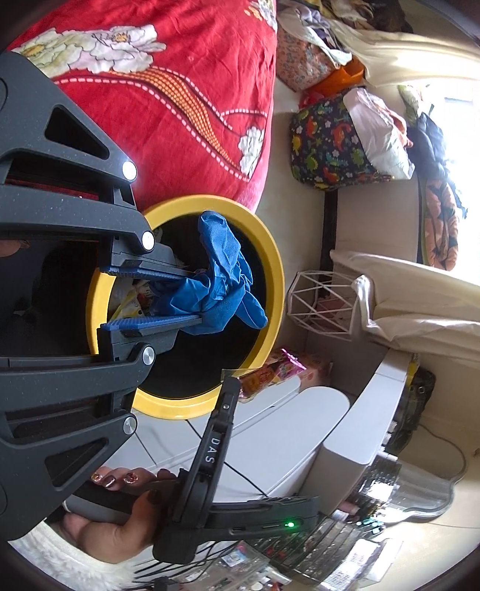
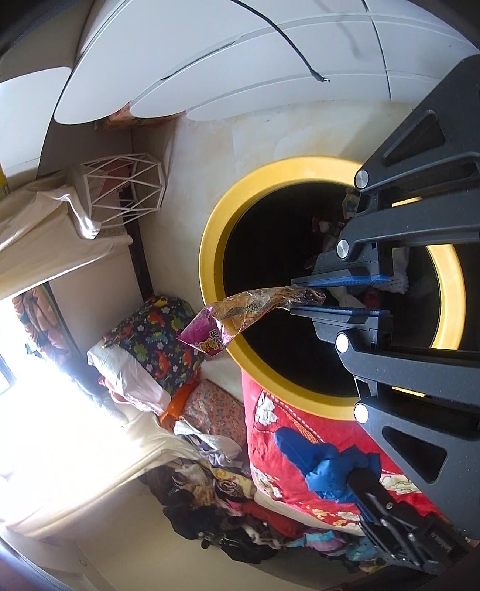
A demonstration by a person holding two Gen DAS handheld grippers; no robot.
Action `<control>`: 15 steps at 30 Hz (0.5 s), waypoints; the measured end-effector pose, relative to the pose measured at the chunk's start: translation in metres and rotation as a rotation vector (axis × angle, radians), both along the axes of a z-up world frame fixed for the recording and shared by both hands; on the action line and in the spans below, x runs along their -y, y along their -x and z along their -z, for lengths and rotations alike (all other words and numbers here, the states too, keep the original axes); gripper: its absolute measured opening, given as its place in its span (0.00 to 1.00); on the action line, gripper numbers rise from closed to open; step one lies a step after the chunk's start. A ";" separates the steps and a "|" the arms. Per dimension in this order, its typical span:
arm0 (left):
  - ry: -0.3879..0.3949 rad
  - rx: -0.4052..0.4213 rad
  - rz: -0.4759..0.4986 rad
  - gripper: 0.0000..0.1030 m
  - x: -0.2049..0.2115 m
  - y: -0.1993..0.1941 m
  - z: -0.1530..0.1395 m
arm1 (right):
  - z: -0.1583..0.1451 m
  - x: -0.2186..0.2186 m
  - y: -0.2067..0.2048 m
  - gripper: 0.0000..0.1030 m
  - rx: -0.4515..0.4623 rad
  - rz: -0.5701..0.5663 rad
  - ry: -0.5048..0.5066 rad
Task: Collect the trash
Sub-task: 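Carry the blue glove and pink wrapper over the yellow bin, then open both tools to drop the glove and wrapper into the bin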
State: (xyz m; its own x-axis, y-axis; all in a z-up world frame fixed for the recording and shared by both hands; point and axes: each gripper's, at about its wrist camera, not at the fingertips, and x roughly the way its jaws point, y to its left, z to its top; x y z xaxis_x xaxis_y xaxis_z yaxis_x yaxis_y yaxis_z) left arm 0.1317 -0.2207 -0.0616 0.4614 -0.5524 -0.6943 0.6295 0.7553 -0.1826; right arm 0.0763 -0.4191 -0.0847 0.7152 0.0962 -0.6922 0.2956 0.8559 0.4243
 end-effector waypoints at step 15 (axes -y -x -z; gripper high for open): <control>-0.080 -0.077 0.036 0.11 0.026 -0.020 0.037 | 0.009 0.008 -0.009 0.12 -0.045 0.023 -0.031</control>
